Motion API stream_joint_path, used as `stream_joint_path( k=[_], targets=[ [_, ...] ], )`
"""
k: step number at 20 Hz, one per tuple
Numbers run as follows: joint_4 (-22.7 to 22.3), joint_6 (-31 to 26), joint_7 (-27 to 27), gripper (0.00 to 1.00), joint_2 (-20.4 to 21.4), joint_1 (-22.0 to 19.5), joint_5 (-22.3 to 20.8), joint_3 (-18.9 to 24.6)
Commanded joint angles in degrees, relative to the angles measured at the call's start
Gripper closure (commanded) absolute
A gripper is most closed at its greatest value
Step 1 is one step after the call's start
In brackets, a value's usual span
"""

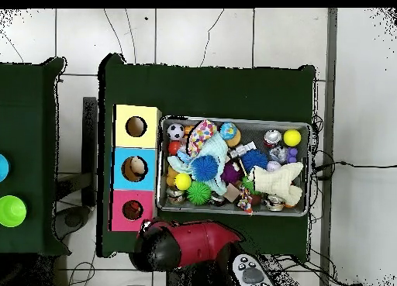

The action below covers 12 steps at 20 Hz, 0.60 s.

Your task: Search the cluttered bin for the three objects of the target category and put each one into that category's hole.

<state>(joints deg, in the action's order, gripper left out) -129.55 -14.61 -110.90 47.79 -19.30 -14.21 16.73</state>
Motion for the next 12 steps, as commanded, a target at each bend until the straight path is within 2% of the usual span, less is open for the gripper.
stream_joint_path(
  k=[1,4,6,12],
  targets=[
    [11.9,16.15,-8.29,0.0,-18.28,2.23,-2.95,-7.16],
    [12.22,16.89,-7.63,0.0,-19.15,1.65,-3.17,-6.95],
    [12.1,16.2,-6.02,0.0,-19.17,-0.19,-4.07,-5.88],
    [6.41,4.1,0.25,0.0,-9.66,-9.23,-4.09,1.25]
  ],
)
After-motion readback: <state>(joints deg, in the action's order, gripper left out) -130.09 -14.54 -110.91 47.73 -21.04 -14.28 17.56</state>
